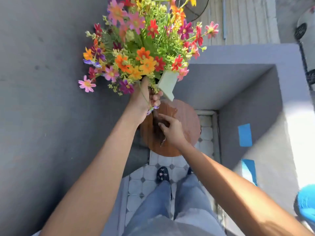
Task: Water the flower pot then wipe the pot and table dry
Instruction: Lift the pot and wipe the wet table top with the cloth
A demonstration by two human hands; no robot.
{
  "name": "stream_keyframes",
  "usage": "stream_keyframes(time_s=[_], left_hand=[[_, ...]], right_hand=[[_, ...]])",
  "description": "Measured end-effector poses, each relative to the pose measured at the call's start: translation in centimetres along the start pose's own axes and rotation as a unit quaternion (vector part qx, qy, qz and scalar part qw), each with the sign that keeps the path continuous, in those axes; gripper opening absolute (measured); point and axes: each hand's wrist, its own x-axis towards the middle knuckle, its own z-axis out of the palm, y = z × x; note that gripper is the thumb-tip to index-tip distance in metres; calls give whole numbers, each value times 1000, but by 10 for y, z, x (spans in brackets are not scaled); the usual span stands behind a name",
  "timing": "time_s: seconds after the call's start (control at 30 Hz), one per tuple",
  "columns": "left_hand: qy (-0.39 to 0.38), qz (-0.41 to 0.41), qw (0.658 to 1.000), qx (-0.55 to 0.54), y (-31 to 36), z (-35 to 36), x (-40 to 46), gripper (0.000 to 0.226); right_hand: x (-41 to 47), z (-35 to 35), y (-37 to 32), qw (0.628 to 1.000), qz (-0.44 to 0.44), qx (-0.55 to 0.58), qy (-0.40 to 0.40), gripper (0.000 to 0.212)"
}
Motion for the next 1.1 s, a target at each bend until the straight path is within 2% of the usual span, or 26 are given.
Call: stream_keyframes(time_s=[0.13, 0.2, 0.27, 0.37, 0.47, 0.53, 0.63, 0.7, 0.8, 0.9, 0.97, 1.03, 1.1], left_hand=[[-15, 9, 1000, -21, 6, -6, 6, 39], [-16, 5, 1000, -18, 5, -8, 7, 40], [-16, 3, 1000, -13, 3, -9, 7, 39], [-8, -2, 1000, -15, 0, -9, 7, 40], [3, -4, 1000, -15, -2, -10, 9, 39], [-7, 0, 1000, -17, -2, -11, 9, 38], [-9, 2, 1000, -16, 0, -9, 11, 39], [-7, 6, 1000, -21, 2, -8, 12, 40], [-7, 15, 1000, -19, 5, -8, 14, 38], [-7, 18, 1000, -14, 3, -8, 16, 39], [-6, 18, 1000, -20, 2, -8, 17, 39], [-9, 17, 999, -28, 1, -8, 18, 38], [-7, 18, 999, -31, 2, -8, 19, 38]], right_hand=[[0, 37, 50, 985, -18, -147, -83, 40], [-4, 51, 68, 974, -50, -211, -66, 42], [-8, 63, 72, 956, -89, -275, -47, 54], [-17, 80, 69, 918, -144, -361, -78, 59], [-21, 92, 76, 894, -153, -402, -125, 50], [-20, 95, 85, 894, -149, -407, -117, 43], [-9, 87, 94, 880, -204, -419, -97, 39], [7, 66, 99, 875, -210, -428, -85, 38], [39, 12, 109, 890, -153, -429, -8, 37], [67, -37, 114, 917, -53, -392, 57, 30], [80, -52, 116, 926, -42, -371, 59, 23], [87, -46, 119, 947, -43, -315, 33, 30], [79, -34, 113, 951, -20, -309, 22, 38]])
